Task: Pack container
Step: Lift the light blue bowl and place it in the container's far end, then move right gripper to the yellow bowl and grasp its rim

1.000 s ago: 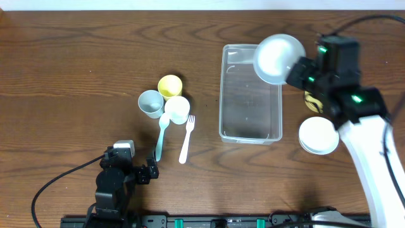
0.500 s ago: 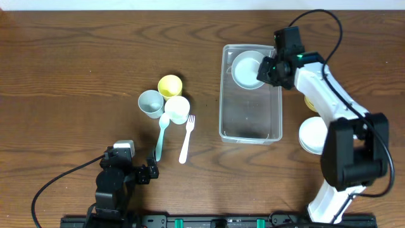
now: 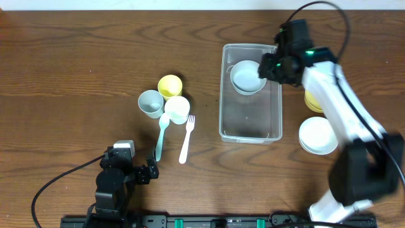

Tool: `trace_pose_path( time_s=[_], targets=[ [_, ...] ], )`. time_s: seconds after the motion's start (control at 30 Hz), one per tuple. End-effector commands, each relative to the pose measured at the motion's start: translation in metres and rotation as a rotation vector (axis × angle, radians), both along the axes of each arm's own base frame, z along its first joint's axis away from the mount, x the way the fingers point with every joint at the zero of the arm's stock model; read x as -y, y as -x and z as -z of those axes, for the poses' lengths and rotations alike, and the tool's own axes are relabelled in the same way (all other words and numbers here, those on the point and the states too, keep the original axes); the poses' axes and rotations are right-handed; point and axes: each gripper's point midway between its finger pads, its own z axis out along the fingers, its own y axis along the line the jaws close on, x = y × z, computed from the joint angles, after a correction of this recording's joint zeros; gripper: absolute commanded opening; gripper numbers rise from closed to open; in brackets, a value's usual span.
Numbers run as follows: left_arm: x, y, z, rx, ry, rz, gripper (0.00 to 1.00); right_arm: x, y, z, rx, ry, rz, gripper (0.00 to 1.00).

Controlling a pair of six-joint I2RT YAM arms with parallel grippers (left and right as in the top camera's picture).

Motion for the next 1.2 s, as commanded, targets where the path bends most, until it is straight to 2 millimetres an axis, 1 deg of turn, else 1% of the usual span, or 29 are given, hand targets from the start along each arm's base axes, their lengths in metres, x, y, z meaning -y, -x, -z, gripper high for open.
trace_pose_path(
  time_s=[0.0,0.07,0.1,0.13,0.2,0.27,0.33,0.4,0.47,0.53,0.57,0.6,0.67,0.8,0.9,1.0,1.1,1.17],
  targets=[
    [0.001,0.000,-0.002,0.008,0.008,0.003,0.98,0.051,0.022,-0.080,0.140,0.075,0.138,0.55],
    [0.001,0.000,-0.002,0.008,0.008,0.004,0.98,0.089,0.054,-0.088,0.085,0.142,0.249,0.56],
    [0.001,0.000,-0.002,0.008,0.008,0.003,0.98,0.104,0.068,-0.088,0.052,0.166,0.288,0.56],
    [0.001,0.000,-0.002,0.008,0.008,0.003,0.98,0.121,0.086,-0.086,0.002,0.192,0.333,0.56],
    [0.001,0.000,-0.002,0.008,0.008,0.003,0.98,0.144,0.107,-0.077,-0.073,0.215,0.396,0.56],
    [0.001,0.000,-0.002,0.009,0.008,0.003,0.98,0.161,0.124,-0.060,-0.152,0.220,0.448,0.55],
    [0.001,0.000,-0.002,0.008,0.008,0.004,0.98,0.168,0.135,-0.037,-0.219,0.206,0.472,0.55],
    [0.001,0.000,-0.002,0.008,0.008,0.003,0.98,0.172,0.147,-0.011,-0.282,0.206,0.486,0.56],
    [0.001,0.000,-0.002,0.008,0.008,0.003,0.98,0.177,0.158,0.023,-0.333,0.210,0.507,0.57],
    [0.001,0.000,-0.002,0.008,0.008,0.003,0.98,0.183,0.161,0.051,-0.336,0.204,0.544,0.58],
    [0.001,0.000,-0.002,0.008,0.008,0.003,0.98,0.185,0.161,0.061,-0.331,0.195,0.556,0.55],
    [0.001,0.000,-0.002,0.008,0.008,0.003,0.98,0.186,0.161,0.071,-0.326,0.183,0.564,0.52],
    [0.001,0.000,-0.002,0.008,0.008,0.003,0.98,0.187,0.161,0.081,-0.314,0.169,0.570,0.51],
    [0.001,0.000,-0.002,0.008,0.008,0.003,0.98,0.187,0.158,0.083,-0.301,0.163,0.567,0.52],
    [0.001,0.000,-0.002,0.008,0.008,0.003,0.98,0.195,0.157,0.083,-0.291,0.197,0.600,0.59],
    [0.001,0.000,-0.002,0.008,0.008,0.003,0.98,0.205,0.143,0.078,-0.222,0.191,0.645,0.61],
    [0.001,0.000,-0.002,0.008,0.008,0.003,0.98,0.215,0.130,0.075,-0.158,0.167,0.687,0.60],
    [0.001,0.000,-0.002,0.009,0.008,0.003,0.98,0.217,0.122,0.077,-0.140,0.147,0.689,0.59]
  ],
)
